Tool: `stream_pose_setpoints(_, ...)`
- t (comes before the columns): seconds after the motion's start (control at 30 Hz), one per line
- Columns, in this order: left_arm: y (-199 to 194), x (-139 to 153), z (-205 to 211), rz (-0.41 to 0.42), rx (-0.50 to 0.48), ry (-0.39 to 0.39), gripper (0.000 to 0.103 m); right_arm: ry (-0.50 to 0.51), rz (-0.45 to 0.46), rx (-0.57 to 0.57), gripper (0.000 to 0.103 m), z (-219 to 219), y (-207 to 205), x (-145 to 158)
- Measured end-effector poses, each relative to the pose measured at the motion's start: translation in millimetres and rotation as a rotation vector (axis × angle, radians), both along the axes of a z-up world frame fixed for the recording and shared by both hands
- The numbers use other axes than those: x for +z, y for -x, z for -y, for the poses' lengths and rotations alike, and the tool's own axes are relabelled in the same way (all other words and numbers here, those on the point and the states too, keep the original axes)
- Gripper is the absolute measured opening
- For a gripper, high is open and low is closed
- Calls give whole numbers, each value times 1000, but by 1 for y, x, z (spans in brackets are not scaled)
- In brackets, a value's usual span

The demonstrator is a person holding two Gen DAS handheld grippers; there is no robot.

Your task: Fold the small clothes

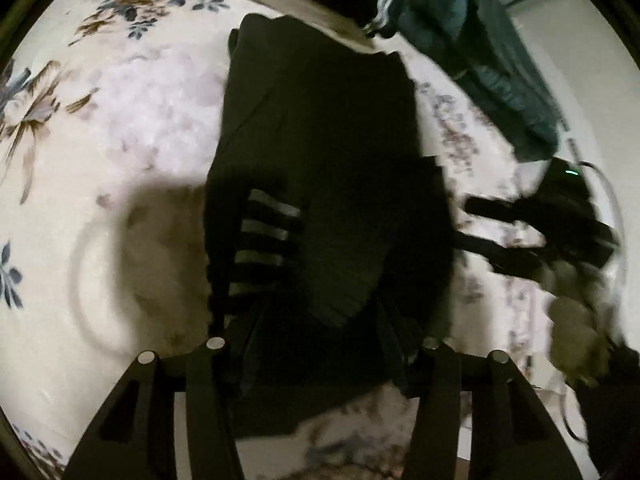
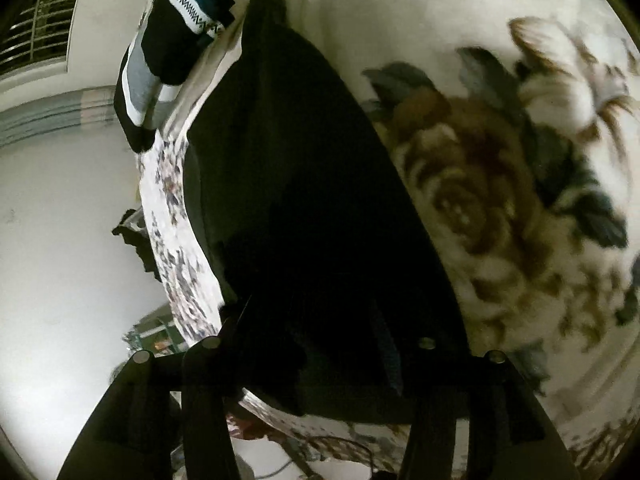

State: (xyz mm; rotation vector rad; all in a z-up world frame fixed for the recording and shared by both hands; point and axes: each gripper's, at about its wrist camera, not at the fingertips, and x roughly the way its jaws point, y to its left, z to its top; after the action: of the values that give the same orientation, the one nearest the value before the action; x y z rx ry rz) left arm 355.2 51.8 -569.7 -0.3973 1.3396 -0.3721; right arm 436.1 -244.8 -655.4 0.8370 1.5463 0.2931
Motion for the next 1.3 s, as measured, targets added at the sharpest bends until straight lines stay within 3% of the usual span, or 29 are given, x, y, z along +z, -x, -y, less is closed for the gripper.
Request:
stream_pose_setpoints(0.03, -3, -5, -4, -11, 24, -63, 47, 17, -4, 1, 54, 2, 5, -2)
stream_pose_setpoints(0.13, -7, -9, -52, -39, 192, -130, 48, 21, -21, -22, 54, 5, 10, -10)
stream_pose_setpoints(0.23, 6, -3, -89, -52, 255, -133, 50, 20, -24, -35, 54, 10, 20, -13)
stream_pose_setpoints(0.37, 40, 11, -90, -88, 242, -79, 50, 16, -29, -31, 54, 12, 39, -16)
stream_pose_setpoints(0.47, 68, 10, -69, -137, 240, 26, 51, -1, -41, -25, 54, 9, 59, -17)
stream_pose_setpoints(0.53, 85, -4, -56, -193, 282, 157, 51, 3, -78, -43, 54, 9, 78, -20)
stream_pose_setpoints(0.57, 98, -20, -48, -240, 347, 276, 51, -5, -93, -60, 54, 10, 86, -22)
stream_pose_setpoints(0.7, 123, -59, -37, -299, 568, 543, 51, -105, -166, -113, 54, 8, 120, -40)
stream_pose_setpoints(0.83, 119, -81, -35, -249, 706, 652, 50, -305, -232, -274, 63, 0, 134, -84)
stream_pose_setpoints(0.87, 118, -81, -38, -233, 722, 651, 48, -338, -230, -316, 63, 0, 135, -90)
stream_pose_setpoints(0.9, 116, -79, -44, -214, 742, 614, 42, -354, -217, -353, 55, 0, 135, -94)
stream_pose_setpoints(0.93, 114, -75, -49, -197, 748, 602, 23, -333, -201, -398, 23, 3, 136, -95)
stream_pose_setpoints(0.97, 113, -67, -58, -176, 746, 578, 18, -338, -198, -405, 19, 3, 136, -95)
stream_pose_setpoints(1.07, 119, -43, -80, -106, 715, 499, 18, -294, -162, -401, 15, 8, 138, -78)
stream_pose_setpoints(1.3, 102, -48, -93, -123, 641, 424, 21, -240, -169, -343, 14, 5, 140, -65)
